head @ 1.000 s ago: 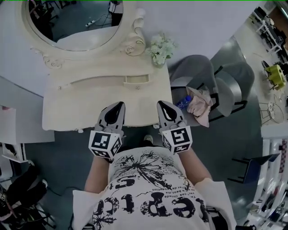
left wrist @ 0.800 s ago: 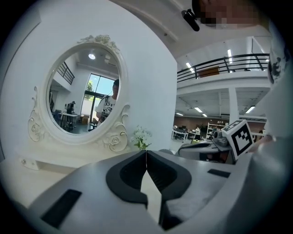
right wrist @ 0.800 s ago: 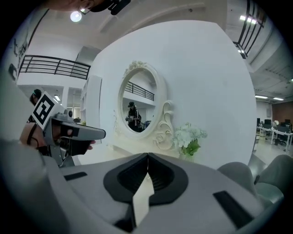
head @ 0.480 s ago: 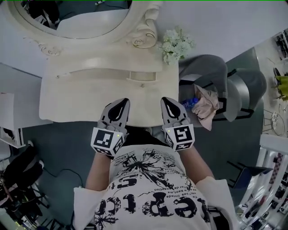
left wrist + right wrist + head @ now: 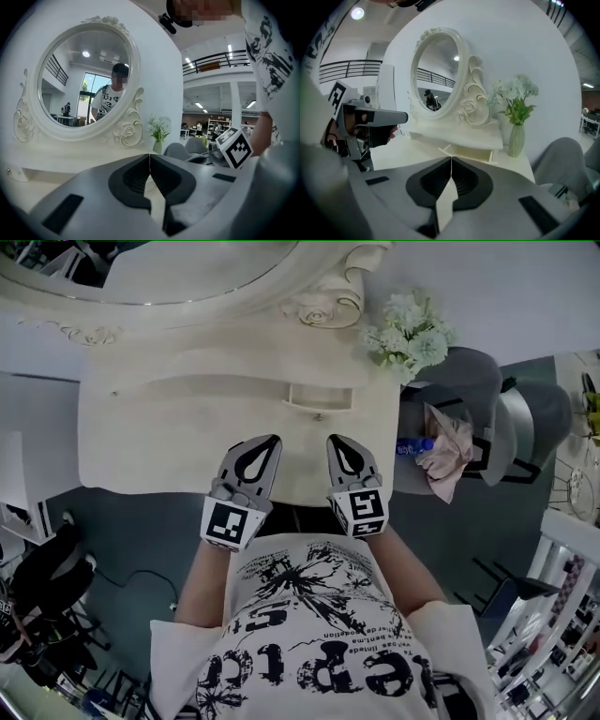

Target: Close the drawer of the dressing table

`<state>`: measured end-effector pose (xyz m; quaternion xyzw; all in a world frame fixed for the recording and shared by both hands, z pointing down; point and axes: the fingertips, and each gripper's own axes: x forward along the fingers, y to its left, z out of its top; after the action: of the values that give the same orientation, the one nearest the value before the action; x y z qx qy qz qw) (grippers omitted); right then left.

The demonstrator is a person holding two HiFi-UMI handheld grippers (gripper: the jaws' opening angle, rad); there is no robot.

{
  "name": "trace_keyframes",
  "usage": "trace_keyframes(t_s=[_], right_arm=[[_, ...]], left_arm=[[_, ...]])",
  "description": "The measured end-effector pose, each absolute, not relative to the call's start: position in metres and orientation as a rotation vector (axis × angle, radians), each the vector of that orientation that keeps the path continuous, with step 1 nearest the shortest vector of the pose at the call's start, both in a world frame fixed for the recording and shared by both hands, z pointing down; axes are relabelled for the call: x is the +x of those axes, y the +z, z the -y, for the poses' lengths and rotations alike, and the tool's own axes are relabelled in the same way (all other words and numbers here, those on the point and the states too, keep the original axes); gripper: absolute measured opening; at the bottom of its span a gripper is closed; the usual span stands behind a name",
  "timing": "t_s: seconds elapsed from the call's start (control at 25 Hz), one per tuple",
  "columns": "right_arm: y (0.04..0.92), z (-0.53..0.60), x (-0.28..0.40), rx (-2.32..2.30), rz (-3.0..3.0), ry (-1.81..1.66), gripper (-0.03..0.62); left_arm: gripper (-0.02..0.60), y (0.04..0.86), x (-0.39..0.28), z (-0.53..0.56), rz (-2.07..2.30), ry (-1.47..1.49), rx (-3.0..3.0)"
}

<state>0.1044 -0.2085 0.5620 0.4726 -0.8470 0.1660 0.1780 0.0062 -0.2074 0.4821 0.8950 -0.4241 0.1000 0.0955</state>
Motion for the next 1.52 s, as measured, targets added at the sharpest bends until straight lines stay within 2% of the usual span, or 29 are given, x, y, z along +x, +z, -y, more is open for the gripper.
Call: trace_keyframes(t_s=[0.2, 0.32, 0.4, 0.8, 1.04, 1.52], right_arm=[[0.594, 0.227, 0.093, 1.337, 2.369, 0.553, 0.022], [0.614, 0.234, 0.091, 1.328, 2.316, 0.596, 0.118], [0.624, 0.237, 0.089, 1.327, 2.288, 0.613, 0.126], [0.645, 0.247, 0.088, 1.467, 2.181, 0.708, 0.129], [0.645, 0.255, 0.087, 1.552, 2.118, 0.771, 0.107], [0.644, 0.269, 0.090, 1.570, 2.081, 0.738, 0.107]], left_arm=[[0.018, 0.502, -0.001, 0.217, 1.204, 0.250, 2.649], [0.019, 0.510, -0.007, 0.220, 1.214, 0.236, 2.617], [0.018, 0.514, -0.011, 0.221, 1.218, 0.237, 2.604], [0.020, 0.515, -0.034, 0.226, 1.222, 0.063, 2.436], [0.020, 0.521, -0.042, 0.222, 1.220, 0.114, 2.449], [0.020, 0.527, -0.042, 0.225, 1.208, 0.114, 2.420]])
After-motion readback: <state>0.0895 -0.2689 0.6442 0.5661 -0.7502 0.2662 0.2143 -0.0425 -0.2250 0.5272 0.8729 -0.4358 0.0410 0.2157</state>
